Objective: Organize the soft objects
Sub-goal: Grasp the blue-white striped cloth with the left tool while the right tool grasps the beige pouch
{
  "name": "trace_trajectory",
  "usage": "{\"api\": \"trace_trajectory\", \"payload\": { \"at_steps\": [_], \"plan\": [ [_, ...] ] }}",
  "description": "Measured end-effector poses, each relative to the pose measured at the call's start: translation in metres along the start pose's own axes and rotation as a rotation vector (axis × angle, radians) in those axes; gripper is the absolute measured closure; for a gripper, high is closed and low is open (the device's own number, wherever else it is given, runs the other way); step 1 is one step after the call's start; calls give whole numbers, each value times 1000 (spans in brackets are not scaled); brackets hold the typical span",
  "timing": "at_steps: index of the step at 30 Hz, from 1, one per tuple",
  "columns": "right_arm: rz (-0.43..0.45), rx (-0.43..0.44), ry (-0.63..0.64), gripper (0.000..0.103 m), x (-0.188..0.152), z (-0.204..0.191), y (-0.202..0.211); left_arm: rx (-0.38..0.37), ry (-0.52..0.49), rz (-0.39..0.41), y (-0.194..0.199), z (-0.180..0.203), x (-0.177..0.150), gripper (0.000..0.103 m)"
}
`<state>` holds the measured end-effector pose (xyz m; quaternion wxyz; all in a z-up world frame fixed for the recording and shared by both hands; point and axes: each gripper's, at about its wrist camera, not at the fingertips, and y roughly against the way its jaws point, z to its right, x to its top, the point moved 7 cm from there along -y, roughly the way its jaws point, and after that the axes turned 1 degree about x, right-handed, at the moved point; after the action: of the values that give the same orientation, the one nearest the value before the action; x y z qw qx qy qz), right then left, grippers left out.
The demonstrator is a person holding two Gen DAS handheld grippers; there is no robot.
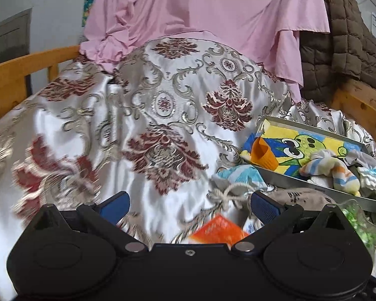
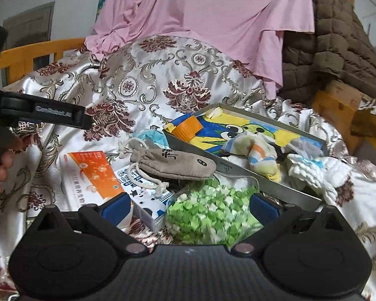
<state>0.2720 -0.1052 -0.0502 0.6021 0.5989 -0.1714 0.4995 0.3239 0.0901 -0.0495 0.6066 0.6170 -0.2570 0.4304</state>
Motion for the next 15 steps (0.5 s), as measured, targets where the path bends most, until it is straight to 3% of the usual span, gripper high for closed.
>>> {"api": "trace_trajectory", "payload": {
  "at_steps": [7,10,15],
  "plan": [
    [-23,29,75,0,14,3,-35,-104,-39,-37,-56,8,1,1],
    [-36,43,122,0,22,3,-51,-159,-6,8,-71,7,6,1],
    [-85,87,191,0,30,1,-75,-251,49,-12,-105,7,16,1]
  ]
}}
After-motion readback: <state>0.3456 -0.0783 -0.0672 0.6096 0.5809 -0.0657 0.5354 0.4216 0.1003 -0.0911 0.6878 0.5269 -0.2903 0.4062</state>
